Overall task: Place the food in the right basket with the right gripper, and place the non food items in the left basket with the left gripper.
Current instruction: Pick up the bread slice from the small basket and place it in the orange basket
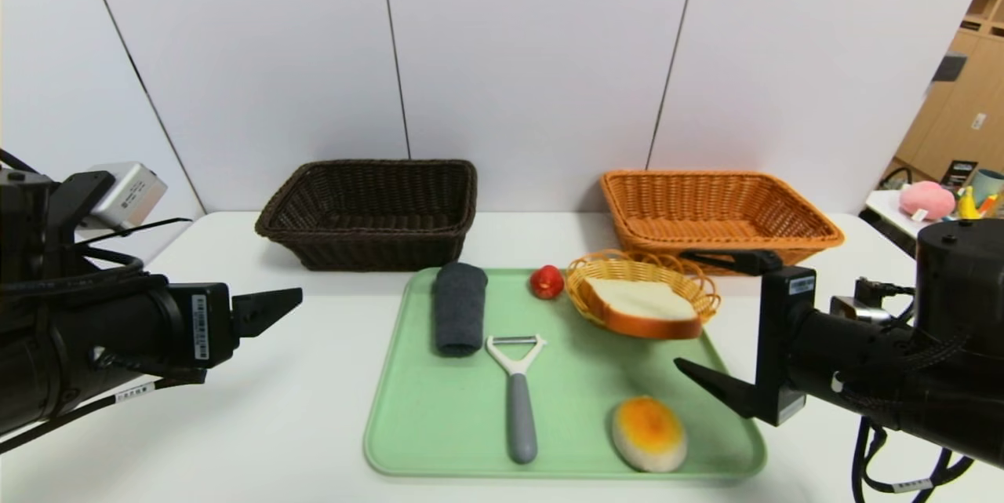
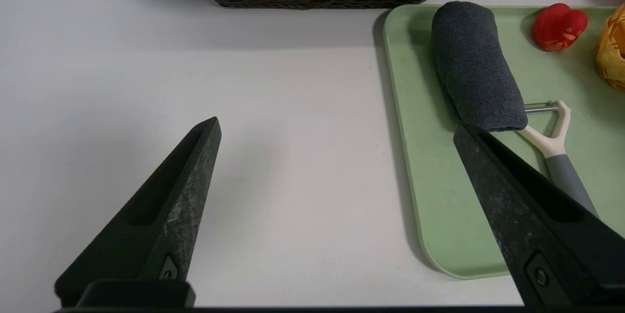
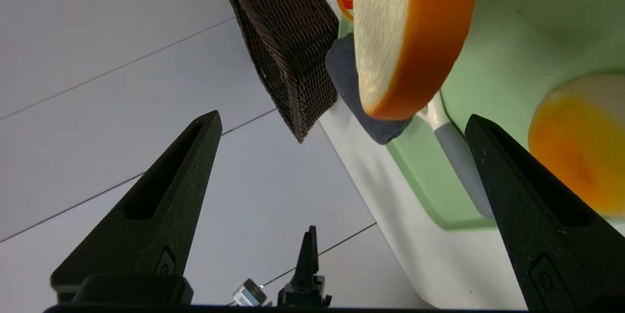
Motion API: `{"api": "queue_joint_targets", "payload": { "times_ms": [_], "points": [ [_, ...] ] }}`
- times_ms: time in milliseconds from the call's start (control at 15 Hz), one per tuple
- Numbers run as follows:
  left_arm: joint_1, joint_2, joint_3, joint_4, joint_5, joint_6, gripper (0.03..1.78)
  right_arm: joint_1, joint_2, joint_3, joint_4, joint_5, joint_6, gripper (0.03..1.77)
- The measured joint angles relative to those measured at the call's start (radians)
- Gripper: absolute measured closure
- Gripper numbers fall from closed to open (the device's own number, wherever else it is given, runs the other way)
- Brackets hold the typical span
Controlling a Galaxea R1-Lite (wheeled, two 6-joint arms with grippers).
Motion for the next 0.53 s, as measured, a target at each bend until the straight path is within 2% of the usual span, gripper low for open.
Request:
{"api": "queue_joint_targets", "payload": {
  "times_ms": [200,533],
  "points": [
    [0.0,0.001,0.001,0.0,0.0,0.003,0.12,0.001,0.069,0.005,-0.068,-0.007,0.002,0.09],
    [0.0,0.003,0.002,0.0,0.0,0.001,0.12,0.0,0.11,-0.005,-0.072,-0.005,0.004,0.09]
  ]
}}
